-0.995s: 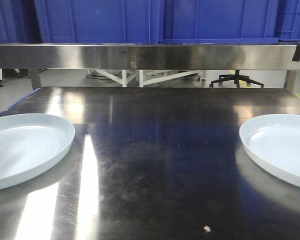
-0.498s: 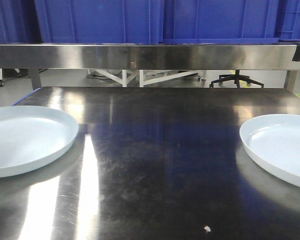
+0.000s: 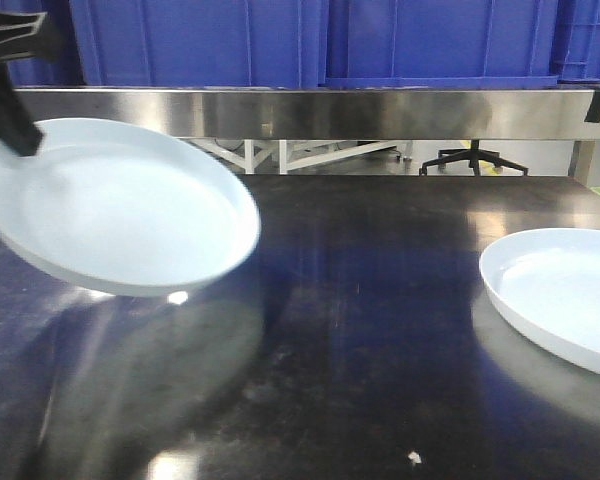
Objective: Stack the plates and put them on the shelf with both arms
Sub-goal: 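Grasp the plate rim with the left gripper and slide it toward the table center, then release the plate and withdraw the left gripper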
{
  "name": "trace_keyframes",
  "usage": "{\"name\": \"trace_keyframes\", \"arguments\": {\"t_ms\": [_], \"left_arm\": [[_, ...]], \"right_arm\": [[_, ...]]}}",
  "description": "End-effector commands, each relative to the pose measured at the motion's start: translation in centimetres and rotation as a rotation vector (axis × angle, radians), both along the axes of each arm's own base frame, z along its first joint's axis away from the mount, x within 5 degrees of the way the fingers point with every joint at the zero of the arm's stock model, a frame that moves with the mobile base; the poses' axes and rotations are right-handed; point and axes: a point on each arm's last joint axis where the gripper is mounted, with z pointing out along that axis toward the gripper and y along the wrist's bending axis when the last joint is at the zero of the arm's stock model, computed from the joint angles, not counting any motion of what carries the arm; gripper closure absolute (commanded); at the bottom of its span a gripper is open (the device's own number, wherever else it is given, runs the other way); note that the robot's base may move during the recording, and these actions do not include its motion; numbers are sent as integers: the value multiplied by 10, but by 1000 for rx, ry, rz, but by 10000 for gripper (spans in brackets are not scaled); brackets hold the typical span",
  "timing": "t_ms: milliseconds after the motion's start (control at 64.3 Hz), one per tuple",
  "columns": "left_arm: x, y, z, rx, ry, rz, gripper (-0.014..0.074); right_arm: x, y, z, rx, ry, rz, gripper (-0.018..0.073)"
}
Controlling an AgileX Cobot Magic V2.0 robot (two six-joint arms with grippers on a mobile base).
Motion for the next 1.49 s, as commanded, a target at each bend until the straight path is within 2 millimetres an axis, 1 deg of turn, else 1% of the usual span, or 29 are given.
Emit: {"name": "trace_keyframes", "arguments": {"t_ms": [0,78,249,280,435,560,700,793,949,1011,1042,1151,1197,1244,1275,1306,1337,1353,1368,1400,1415,1477], "left_arm": [[2,-19,20,-100,-121,-23,505],[4,-32,14,-131,-109,-41,505],[13,-66,-11,-138,-59,-99,505],[17,-75,-19,-130,-41,-116,505],[25,-98,-32,-117,-13,-157,505],[29,-108,-37,-110,-6,-177,505],[32,-109,-39,-94,-10,-185,499],[33,-107,-40,-47,-30,-213,416],[32,-106,-41,-18,-26,-227,171],[32,-106,-41,-17,-24,-227,136],[32,-106,-41,-16,-22,-227,133],[33,-97,-35,-10,-4,-206,167],[34,-89,-29,-10,2,-187,211],[35,-81,-21,-14,6,-163,275],[35,-74,-14,-17,0,-147,344],[36,-67,-9,-23,-5,-128,392],[36,-59,-2,-29,-18,-109,458],[35,-54,4,-34,-30,-98,507],[35,-45,10,-39,-41,-74,528],[34,-32,21,-46,-60,-42,501],[32,-29,25,-49,-68,-36,496],[29,-4,42,-62,-107,32,501]], "right_arm": [[6,-1,16,-19,-85,7,59],[6,-1,15,-19,-82,6,59],[6,-1,15,-18,-79,6,59],[6,-1,15,-18,-79,6,59],[6,-1,15,-18,-79,6,59],[6,-1,15,-18,-77,5,59],[6,-1,15,-18,-71,5,59],[5,-1,14,-18,-68,4,59],[5,-1,14,-18,-68,4,59],[5,-1,14,-18,-68,4,59],[5,-1,14,-18,-68,4,59],[5,-1,14,-18,-67,4,59],[5,-1,14,-18,-67,4,59],[5,-1,14,-18,-67,4,59],[5,-1,14,-18,-67,4,59],[5,-1,14,-18,-67,4,59],[5,-1,14,-18,-68,4,59],[5,-1,14,-18,-68,4,59],[5,-1,14,-18,-69,4,59],[5,-1,15,-18,-70,5,59],[5,-1,15,-18,-70,5,59],[6,-1,15,-18,-71,5,59]]}}
